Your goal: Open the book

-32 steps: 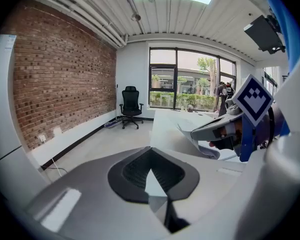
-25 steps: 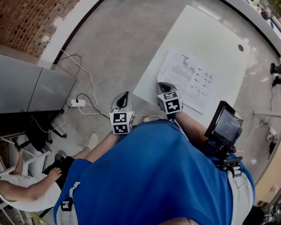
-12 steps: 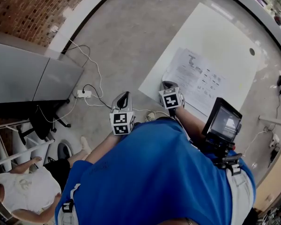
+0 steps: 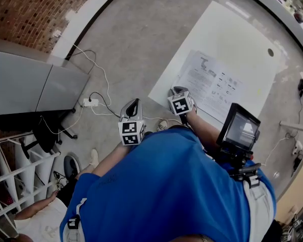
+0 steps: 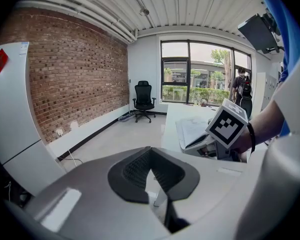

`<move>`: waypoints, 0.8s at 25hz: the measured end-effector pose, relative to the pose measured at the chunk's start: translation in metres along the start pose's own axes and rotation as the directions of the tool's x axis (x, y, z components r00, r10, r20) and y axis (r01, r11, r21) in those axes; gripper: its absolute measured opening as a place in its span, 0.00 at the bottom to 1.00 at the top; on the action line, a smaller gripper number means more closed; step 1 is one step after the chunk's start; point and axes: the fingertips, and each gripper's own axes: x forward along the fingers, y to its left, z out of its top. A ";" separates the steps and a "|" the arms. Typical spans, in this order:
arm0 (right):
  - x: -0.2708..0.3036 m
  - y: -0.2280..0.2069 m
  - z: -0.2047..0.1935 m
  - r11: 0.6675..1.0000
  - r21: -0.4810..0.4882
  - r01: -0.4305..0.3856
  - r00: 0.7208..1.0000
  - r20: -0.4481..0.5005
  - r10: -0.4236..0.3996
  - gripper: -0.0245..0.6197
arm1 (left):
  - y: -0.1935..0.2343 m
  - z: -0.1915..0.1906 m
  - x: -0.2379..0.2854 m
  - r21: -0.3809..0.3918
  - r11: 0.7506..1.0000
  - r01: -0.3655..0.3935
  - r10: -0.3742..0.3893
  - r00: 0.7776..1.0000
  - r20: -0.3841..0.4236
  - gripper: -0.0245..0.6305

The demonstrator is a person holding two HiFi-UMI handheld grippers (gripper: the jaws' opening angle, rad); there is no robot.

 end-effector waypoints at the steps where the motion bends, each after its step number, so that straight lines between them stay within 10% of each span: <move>1: 0.000 0.001 -0.001 1.000 0.001 -0.011 1.000 -0.005 0.011 0.15 | -0.001 0.000 0.001 0.003 1.000 0.004 -0.004 1.000 0.000 0.05; 20: -0.055 -0.002 0.007 0.992 0.128 0.009 0.988 0.155 -0.029 0.26 | -0.034 0.016 0.019 0.074 0.981 0.181 -0.184 0.982 0.036 0.05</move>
